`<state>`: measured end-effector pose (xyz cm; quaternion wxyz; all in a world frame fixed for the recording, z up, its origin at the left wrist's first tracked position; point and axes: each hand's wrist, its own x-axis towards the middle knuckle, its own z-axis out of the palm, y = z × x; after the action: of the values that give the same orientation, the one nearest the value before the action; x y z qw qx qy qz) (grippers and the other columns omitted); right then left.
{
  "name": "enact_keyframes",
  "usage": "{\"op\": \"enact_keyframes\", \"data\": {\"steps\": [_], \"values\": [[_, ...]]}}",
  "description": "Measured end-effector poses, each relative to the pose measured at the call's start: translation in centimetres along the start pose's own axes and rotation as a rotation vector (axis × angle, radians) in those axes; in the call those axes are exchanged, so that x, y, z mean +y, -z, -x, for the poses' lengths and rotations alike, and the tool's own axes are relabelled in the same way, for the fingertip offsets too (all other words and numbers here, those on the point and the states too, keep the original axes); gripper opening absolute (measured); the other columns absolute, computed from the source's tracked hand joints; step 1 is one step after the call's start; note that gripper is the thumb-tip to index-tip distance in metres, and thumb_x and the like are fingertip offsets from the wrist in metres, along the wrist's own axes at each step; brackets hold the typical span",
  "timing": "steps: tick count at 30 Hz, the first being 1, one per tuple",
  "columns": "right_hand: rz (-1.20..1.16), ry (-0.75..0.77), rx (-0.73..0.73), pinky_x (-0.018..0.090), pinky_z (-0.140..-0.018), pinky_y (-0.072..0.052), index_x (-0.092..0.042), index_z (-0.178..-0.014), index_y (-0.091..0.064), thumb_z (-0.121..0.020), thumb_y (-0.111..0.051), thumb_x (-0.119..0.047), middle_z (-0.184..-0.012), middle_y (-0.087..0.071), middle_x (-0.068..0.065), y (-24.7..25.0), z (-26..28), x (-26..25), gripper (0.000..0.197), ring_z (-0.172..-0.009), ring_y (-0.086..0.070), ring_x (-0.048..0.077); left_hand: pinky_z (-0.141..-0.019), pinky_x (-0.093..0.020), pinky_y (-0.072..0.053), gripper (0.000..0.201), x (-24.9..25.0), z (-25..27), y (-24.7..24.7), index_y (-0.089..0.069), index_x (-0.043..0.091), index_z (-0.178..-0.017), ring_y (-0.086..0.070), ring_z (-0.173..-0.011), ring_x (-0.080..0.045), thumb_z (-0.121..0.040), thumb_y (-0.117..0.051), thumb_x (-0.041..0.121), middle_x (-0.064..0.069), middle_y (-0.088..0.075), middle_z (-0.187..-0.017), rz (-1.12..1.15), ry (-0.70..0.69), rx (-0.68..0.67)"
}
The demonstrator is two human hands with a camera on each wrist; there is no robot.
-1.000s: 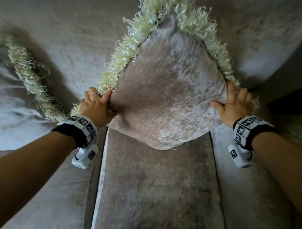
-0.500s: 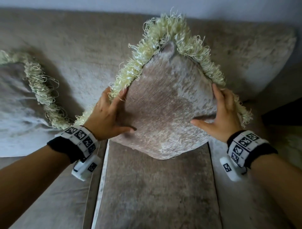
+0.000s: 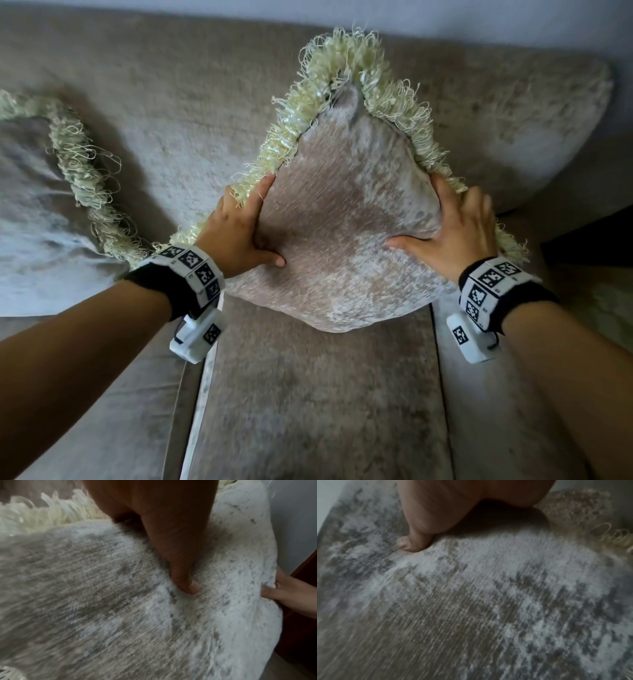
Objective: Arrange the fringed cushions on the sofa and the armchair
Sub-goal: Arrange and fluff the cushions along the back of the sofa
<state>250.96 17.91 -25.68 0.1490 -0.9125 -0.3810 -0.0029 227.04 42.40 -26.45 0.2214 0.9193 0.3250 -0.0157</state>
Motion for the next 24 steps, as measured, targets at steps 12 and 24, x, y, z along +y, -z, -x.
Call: {"op": "enact_keyframes", "data": {"steps": [12,24], "values": [[0.030,-0.013,0.025,0.051,-0.091,-0.039,-0.032,-0.146,-0.020,-0.043,-0.043,-0.099,-0.112,-0.038,0.017,2.0,-2.1,1.6,0.125,-0.103,-0.039,0.036,-0.092,-0.052,-0.044,0.143,3.0,-1.6,0.5,0.014,0.041,-0.148,-0.042,-0.114,-0.043,-0.045,-0.081,0.071,-0.032,-0.033,-0.130,-0.174,0.005,0.136],[0.271,-0.100,-0.132,0.044,-0.089,-0.031,-0.032,-0.150,-0.002,-0.048,-0.035,-0.104,-0.122,-0.032,0.014,0.1,-3.9,1.4,0.130,-0.102,-0.035,0.031,-0.097,-0.046,-0.037,0.149,2.2,-4.3,-0.3,0.038,0.035,-0.137,-0.033,-0.122,-0.038,-0.040,-0.061,0.092,-0.025,-0.023,-0.141,-0.481,0.112,0.029]]}}
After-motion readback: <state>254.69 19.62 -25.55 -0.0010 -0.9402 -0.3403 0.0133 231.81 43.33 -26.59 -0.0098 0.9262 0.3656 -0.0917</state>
